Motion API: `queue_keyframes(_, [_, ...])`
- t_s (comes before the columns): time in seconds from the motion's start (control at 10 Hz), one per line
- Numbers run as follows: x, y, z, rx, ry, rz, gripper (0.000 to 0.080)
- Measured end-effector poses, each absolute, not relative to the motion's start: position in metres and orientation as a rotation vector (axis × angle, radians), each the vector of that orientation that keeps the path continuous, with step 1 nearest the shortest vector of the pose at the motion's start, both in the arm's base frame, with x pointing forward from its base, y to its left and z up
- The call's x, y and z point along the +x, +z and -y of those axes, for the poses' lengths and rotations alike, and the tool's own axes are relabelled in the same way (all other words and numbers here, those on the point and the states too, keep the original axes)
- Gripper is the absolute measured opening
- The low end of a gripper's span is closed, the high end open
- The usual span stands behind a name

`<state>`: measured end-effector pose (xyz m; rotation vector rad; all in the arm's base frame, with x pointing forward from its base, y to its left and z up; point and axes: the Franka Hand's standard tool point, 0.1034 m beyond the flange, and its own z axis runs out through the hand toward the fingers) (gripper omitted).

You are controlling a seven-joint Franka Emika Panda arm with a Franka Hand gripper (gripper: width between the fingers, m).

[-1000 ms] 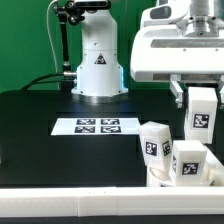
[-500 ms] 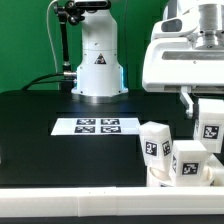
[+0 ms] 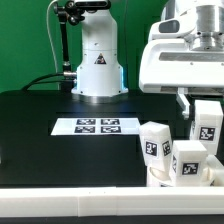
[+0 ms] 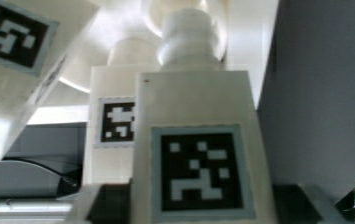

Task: Assemble stool

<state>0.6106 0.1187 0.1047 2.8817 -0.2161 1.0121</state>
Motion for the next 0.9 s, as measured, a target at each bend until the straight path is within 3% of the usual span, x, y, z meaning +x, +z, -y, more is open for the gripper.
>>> queue_keyframes(0.9, [0.605,0.086,-0.120,2.865,1.004,0.187,0.0338])
